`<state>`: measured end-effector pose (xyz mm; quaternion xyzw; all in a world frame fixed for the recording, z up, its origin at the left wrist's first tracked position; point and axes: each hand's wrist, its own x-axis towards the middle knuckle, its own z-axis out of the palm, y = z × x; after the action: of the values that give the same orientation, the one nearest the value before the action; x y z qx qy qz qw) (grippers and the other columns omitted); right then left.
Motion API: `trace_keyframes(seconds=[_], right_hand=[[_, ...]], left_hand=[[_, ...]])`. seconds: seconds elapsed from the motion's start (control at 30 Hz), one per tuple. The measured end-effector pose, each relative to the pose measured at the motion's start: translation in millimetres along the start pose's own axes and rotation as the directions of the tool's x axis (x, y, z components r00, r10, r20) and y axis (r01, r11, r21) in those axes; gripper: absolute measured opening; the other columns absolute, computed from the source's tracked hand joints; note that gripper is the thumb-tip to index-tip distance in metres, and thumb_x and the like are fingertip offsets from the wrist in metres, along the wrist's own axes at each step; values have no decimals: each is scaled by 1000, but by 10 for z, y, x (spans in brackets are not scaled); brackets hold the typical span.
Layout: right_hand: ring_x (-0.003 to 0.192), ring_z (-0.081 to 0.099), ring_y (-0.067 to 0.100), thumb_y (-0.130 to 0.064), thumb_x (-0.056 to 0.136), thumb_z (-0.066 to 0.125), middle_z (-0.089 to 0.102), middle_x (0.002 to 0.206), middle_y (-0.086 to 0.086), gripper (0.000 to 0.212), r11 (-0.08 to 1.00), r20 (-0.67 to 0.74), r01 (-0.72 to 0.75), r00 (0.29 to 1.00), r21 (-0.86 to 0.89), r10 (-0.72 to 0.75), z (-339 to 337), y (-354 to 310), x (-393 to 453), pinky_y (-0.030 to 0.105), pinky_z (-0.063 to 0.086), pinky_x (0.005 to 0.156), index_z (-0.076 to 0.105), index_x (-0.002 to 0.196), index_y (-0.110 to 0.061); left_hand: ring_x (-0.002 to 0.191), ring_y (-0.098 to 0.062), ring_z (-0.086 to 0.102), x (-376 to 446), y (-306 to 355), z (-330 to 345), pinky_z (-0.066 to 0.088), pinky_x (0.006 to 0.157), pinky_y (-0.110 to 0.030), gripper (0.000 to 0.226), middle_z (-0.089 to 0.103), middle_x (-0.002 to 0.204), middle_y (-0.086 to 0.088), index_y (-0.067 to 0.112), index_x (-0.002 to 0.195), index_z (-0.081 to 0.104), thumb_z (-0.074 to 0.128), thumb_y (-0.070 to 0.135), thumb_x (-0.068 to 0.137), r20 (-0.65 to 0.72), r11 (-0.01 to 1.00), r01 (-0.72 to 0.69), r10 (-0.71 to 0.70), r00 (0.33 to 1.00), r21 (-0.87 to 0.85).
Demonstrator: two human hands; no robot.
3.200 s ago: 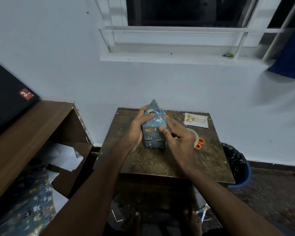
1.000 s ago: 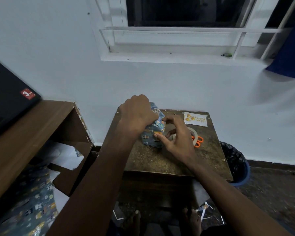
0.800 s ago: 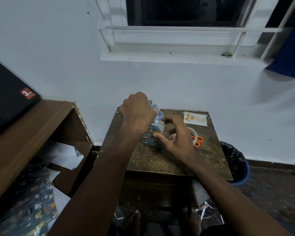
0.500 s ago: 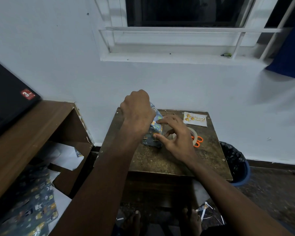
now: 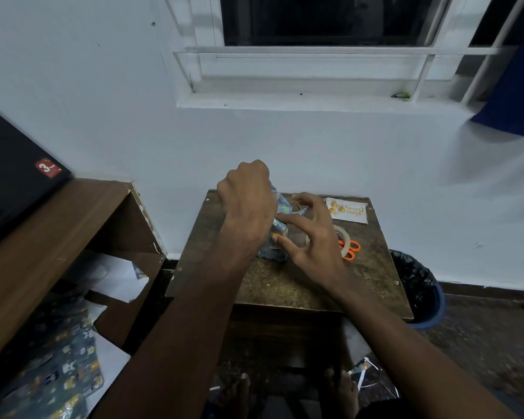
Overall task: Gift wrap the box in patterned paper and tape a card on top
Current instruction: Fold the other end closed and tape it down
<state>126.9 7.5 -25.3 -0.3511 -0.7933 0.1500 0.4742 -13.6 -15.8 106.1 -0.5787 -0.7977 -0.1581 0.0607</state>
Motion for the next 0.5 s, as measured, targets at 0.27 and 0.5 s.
trace_keyframes(seconds=[0.27,0.5], right_hand=[[123,57,21,-13,89,81,65,126,7,38,985,12,114,993,-128,-113,-20,-24,-5,34,48,103,72,125,-6],[127,59,28,-10,92,76,64,132,11,39,964,91,176,983,-199,-161,-6,-22,17,44,51,101,68,130,-6]], left_hand=[[65,-15,75,231,-474,13,65,71,-41,21,78,77,11,24,81,82,69,31,95,18,762,-66,101,995,-644],[86,-13,73,220,-672,304,65,82,-32,19,77,94,2,19,96,76,60,18,107,287,308,255,61,956,-916]])
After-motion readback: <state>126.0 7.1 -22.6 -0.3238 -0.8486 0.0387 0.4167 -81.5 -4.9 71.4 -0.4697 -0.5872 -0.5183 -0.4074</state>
